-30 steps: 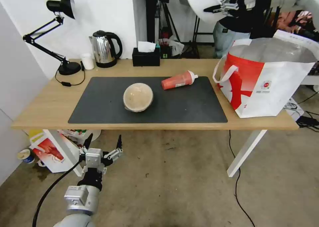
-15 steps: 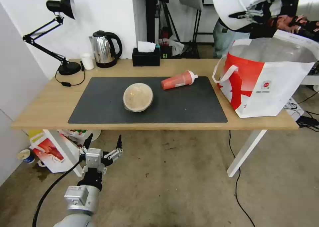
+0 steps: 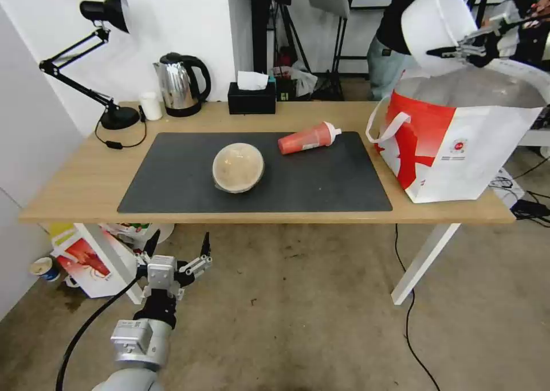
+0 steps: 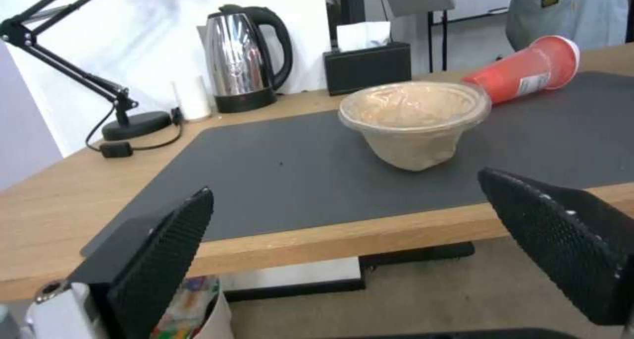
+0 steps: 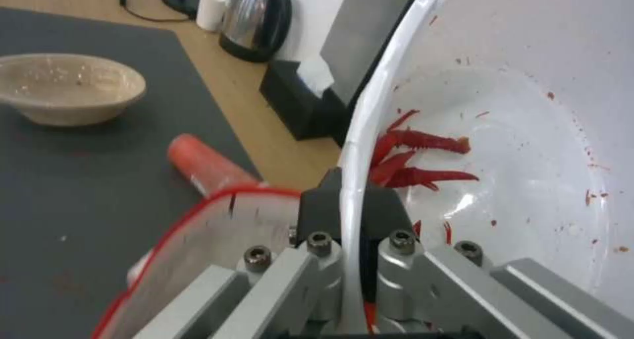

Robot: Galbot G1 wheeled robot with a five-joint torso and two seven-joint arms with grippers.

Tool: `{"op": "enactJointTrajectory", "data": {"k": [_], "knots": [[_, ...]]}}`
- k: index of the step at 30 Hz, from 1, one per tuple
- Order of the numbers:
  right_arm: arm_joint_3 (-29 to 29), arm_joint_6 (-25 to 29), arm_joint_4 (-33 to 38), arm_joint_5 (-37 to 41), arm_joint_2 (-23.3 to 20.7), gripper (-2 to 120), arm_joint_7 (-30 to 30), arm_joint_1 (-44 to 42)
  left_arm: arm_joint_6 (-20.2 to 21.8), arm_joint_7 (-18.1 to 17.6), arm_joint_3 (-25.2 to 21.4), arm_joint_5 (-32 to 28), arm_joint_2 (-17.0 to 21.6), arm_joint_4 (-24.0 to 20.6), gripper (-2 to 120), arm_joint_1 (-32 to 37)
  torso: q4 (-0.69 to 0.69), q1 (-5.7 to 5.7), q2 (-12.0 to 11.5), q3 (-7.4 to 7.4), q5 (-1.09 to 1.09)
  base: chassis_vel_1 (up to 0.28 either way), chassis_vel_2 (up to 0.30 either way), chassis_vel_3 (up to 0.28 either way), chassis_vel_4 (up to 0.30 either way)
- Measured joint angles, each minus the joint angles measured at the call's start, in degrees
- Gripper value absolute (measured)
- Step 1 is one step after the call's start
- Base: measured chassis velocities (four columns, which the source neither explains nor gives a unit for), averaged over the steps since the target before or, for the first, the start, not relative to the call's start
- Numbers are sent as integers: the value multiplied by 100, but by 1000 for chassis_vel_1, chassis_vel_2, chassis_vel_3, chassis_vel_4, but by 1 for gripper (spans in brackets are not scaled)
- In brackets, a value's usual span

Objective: Pick up the trash from the table and place it into the takeout bag.

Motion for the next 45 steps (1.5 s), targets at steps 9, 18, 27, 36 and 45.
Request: {"op": "enactJointTrajectory", "data": {"k": [9, 18, 27, 36, 45], "knots": [[544, 31, 57, -61, -288, 0, -42, -610, 0, 0, 0, 0, 0, 0, 100, 0, 0, 0, 0, 0, 0, 0, 0, 0, 0], [1268, 73, 213, -172, -486, 0, -74, -1395, 0, 0, 0, 0, 0, 0, 100, 0, 0, 0, 0, 0, 0, 0, 0, 0, 0], [1668, 87, 261, -246, -496, 0, -62, -2012, 0, 0, 0, 0, 0, 0, 100, 0, 0, 0, 0, 0, -1, 0, 0, 0, 0], [1765, 92, 123, -318, -414, 0, -55, -2152, 0, 0, 0, 0, 0, 0, 100, 0, 1, 0, 0, 0, -1, 0, 0, 0, 0], [1774, 93, 33, -351, -326, 0, -49, -2191, 0, 0, 0, 0, 0, 0, 100, 0, 0, 0, 0, 0, -1, 0, 0, 0, 0]]}}
